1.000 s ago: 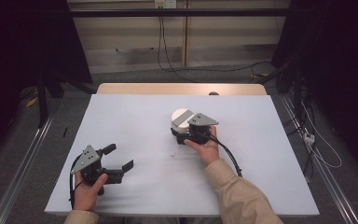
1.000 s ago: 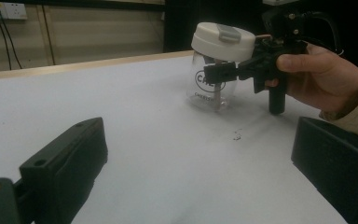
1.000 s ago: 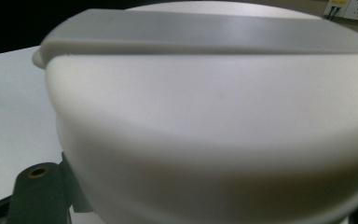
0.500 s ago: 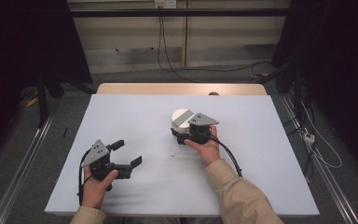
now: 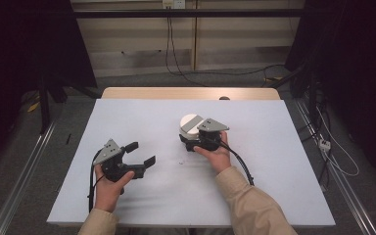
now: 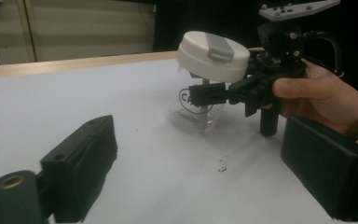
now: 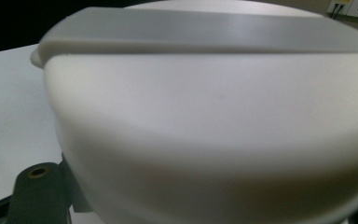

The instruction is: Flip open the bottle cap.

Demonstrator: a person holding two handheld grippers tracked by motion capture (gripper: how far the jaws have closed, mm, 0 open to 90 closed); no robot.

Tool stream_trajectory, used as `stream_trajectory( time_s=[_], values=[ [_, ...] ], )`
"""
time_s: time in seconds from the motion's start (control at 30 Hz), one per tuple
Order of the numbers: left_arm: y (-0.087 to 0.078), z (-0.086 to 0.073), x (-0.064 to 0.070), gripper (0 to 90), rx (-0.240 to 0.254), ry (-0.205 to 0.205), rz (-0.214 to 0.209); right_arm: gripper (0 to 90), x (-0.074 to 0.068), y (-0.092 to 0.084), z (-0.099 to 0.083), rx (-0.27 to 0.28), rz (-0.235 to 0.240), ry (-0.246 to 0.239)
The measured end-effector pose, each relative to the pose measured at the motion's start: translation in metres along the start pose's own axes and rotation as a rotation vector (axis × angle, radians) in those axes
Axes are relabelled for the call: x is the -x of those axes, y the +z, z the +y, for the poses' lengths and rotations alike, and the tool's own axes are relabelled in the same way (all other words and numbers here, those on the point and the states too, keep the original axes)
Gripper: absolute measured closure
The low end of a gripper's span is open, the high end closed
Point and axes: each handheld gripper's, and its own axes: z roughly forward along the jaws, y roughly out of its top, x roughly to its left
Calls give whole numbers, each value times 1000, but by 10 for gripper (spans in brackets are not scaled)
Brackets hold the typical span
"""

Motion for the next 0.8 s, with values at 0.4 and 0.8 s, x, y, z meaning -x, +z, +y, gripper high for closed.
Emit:
stream_trajectory(
  time_s=[0.4,0.8],
  values=[
    [16,8,1,442,-33,20,-16,186,0,0,0,-1,-2,-3],
    [37,15,3,728,-88,16,-31,186,0,0,0,-5,-1,-2]
  ],
)
